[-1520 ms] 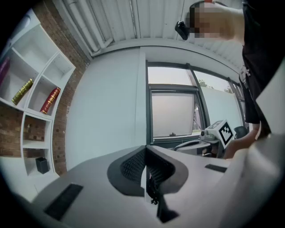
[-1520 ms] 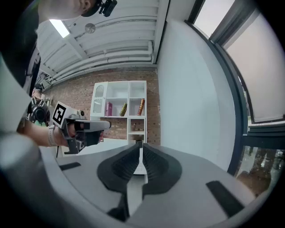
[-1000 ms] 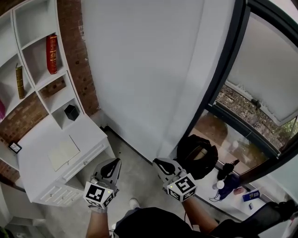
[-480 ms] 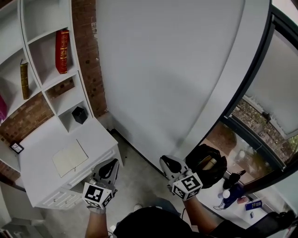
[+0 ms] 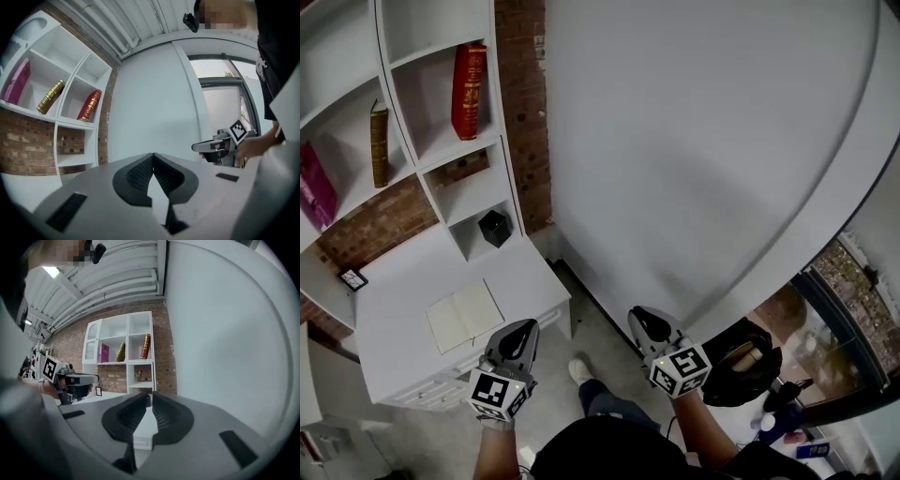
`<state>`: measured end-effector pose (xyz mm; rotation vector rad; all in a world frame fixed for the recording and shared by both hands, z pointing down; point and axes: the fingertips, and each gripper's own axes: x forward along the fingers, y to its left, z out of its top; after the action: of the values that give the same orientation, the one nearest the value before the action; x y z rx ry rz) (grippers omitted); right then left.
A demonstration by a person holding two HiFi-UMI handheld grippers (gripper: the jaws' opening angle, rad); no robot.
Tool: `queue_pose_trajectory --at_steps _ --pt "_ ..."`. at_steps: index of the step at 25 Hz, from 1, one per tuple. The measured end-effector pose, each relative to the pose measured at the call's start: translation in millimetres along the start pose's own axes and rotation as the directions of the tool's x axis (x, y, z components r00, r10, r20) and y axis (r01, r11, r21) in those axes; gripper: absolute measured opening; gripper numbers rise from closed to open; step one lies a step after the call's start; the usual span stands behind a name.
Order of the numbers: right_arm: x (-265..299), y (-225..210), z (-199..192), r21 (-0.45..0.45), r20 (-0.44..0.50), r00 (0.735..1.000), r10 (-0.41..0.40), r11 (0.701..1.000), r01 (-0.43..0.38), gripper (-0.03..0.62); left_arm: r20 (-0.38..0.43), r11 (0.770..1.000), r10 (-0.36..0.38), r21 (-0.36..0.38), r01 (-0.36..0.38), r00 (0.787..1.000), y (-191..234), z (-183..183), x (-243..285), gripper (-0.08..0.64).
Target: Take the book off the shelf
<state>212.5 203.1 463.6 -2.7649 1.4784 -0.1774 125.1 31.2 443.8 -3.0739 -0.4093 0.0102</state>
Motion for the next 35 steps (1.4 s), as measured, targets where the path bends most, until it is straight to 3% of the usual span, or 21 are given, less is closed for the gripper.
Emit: queue_pose_trajectory --at_steps 11,25,35 --pt "155 -14 18 0.003 -0.019 0.98 0.196 0.981 -0.196 0.034 -0.041 0.978 0.211 0.005 -0.211 0.977 112 -5 24 0.008" --pt "318 7 66 -0.017 0.015 0.926 0.377 0.926 -0.377 0.035 -0.065 0.907 0.42 0.034 -0.419 0.905 213 10 27 0.008" --pt "418 37 116 -0.081 0.071 0.877 0.475 0.879 -0.469 0.106 -0.076 0.837 0.547 0.03 -0.546 0.834 280 8 19 0.008"
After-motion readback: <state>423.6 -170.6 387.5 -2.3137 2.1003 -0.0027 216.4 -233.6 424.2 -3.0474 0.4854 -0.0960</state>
